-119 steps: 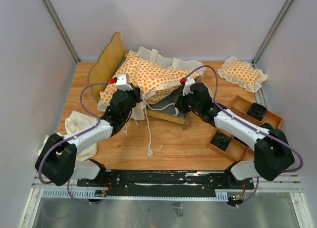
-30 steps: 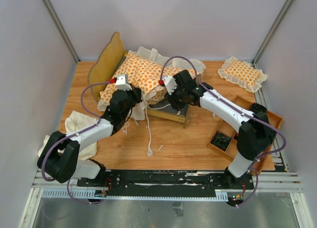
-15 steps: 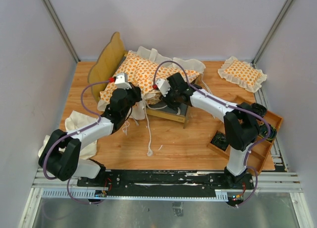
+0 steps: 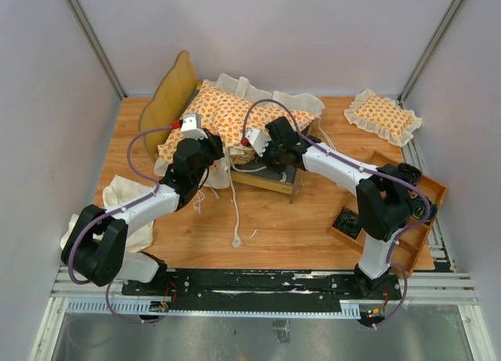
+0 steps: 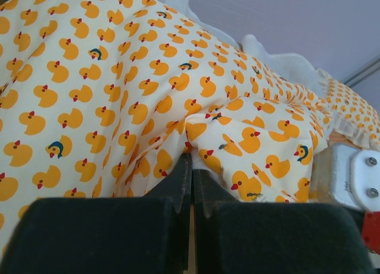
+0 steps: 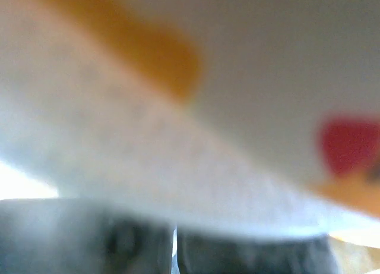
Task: Set up the pet bed
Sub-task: Cross the ropes on the bed frame.
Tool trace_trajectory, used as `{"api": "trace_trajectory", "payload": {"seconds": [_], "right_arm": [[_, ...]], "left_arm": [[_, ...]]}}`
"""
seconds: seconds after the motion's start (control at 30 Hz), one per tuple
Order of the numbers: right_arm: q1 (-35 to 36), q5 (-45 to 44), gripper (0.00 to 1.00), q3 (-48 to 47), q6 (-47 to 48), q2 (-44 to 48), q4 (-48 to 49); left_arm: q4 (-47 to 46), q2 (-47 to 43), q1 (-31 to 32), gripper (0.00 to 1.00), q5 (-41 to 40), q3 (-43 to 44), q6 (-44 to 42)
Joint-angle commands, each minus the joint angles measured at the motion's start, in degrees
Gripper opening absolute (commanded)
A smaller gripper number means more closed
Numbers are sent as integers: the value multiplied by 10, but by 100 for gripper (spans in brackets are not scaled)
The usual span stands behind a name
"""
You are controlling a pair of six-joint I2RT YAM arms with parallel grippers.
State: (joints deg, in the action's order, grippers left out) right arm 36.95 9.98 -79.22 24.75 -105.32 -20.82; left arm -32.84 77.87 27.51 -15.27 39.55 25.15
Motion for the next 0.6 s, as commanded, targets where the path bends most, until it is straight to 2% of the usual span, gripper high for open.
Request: {"api": "trace_trajectory", "payload": {"seconds": [0.0,0.13,0.27,0.37,0.57], "right_arm": [[10,47,0,27,-8,67,18],[10,86,0,72,-59,132,98],[9,133,0,150,-135,175,247],[9,149,0,199,-182,183,363],[10,135,0,247,-252,170,487]], "left_arm": [[-11,8,-6,0,0,25,2],[-10,9,-6,0,1,29,6],[-10,10,-6,0,0,29,8],[-10,9,-6,0,2,27,12],[-10,7,-6,0,1,24,11]]}}
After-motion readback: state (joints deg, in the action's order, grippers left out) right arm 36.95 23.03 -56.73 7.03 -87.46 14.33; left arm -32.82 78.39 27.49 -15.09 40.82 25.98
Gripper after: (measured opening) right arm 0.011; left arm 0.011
